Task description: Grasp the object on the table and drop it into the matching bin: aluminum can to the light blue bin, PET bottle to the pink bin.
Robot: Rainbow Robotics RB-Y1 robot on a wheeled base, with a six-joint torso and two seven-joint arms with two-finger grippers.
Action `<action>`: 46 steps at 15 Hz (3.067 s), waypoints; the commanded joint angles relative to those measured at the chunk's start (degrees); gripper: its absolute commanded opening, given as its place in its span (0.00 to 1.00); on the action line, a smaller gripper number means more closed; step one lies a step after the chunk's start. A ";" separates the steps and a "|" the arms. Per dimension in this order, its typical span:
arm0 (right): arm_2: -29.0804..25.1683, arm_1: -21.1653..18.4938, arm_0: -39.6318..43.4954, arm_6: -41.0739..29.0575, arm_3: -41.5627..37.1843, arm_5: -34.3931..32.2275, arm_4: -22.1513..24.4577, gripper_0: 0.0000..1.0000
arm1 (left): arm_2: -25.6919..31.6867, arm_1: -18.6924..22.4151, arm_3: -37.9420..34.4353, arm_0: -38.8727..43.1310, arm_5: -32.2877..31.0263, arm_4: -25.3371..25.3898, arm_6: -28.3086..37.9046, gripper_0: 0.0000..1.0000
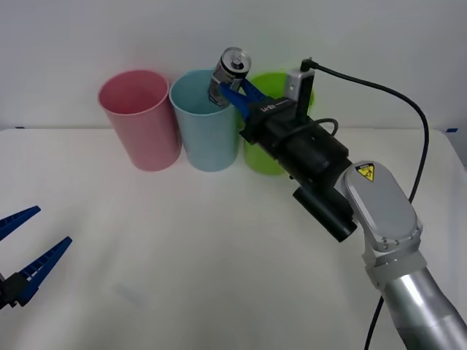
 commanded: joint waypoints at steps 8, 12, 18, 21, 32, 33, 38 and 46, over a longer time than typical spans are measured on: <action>-4.34 9.71 -19.27 1.68 25.87 11.57 7.18 0.00 | 0.00 0.00 0.00 0.00 0.00 0.00 0.00 1.00; -3.99 9.71 -20.50 1.86 27.89 12.19 7.18 0.00 | 0.00 0.00 0.00 0.00 0.00 0.00 0.00 1.00; -2.93 9.71 -20.41 1.86 27.89 12.10 7.18 0.00 | 0.00 0.00 0.00 0.00 0.00 0.00 0.00 1.00; -2.93 9.71 -20.41 1.95 27.89 12.10 7.18 0.33 | 0.00 0.00 0.00 0.00 0.00 0.00 0.00 1.00; -2.58 9.71 -17.42 2.39 24.20 10.87 7.18 1.00 | 0.00 0.00 0.00 0.00 0.00 0.00 0.00 1.00; -1.61 9.06 -15.75 2.03 21.83 10.78 6.91 1.00 | 0.00 0.00 0.00 0.00 0.00 0.00 0.00 1.00; 4.36 1.33 -5.91 1.51 9.00 10.69 4.63 1.00 | 0.00 0.00 0.00 0.00 0.00 0.00 0.00 1.00; 7.97 -14.49 12.99 3.62 -13.50 9.55 -0.20 1.00 | 0.00 0.00 0.00 0.00 0.00 0.00 0.00 1.00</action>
